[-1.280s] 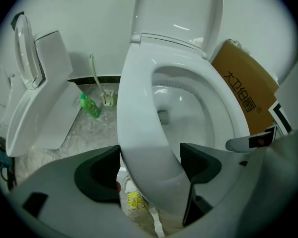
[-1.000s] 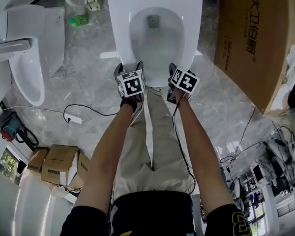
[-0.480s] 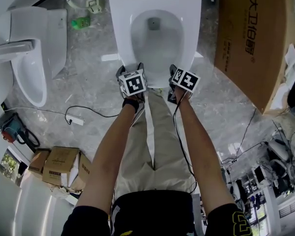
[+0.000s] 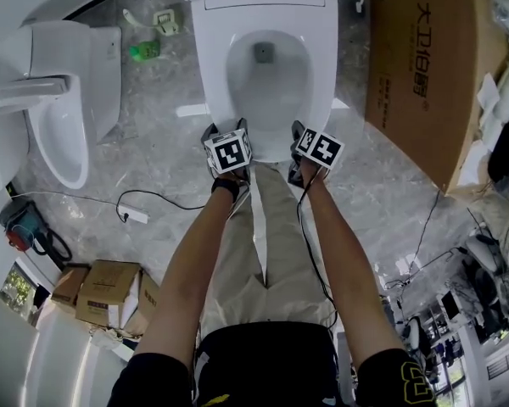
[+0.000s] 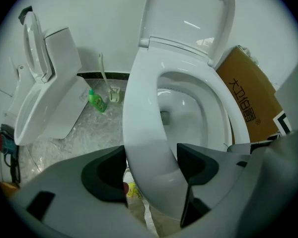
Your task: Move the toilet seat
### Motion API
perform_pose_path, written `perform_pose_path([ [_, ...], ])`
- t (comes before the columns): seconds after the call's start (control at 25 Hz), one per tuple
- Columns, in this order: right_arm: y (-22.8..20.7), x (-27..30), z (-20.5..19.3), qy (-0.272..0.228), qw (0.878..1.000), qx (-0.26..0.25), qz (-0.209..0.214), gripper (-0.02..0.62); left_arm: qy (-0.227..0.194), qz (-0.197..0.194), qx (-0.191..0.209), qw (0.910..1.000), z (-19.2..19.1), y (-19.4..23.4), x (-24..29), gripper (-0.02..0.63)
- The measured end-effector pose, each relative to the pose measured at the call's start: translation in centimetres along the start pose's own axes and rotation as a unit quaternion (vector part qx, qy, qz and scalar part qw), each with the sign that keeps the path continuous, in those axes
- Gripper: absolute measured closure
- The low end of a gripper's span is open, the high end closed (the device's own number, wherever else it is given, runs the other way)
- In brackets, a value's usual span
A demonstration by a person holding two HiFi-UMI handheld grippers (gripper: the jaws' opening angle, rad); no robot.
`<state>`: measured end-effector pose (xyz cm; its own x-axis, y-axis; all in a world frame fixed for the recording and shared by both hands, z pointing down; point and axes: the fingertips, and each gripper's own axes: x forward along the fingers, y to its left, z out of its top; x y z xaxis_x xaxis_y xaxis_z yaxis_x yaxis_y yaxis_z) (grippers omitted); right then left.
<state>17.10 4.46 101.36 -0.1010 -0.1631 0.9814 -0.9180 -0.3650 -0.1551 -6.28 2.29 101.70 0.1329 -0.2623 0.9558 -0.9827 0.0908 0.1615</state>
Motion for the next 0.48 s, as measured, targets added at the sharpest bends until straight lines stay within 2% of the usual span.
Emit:
perform_pose_path([
  [0.48, 1.8, -6.8, 1.6, -0.009, 1.0, 0.017, 0.008, 0.276, 0.015, 0.001, -0.019, 0.9997, 2.9, -0.5, -6.9, 0.275],
])
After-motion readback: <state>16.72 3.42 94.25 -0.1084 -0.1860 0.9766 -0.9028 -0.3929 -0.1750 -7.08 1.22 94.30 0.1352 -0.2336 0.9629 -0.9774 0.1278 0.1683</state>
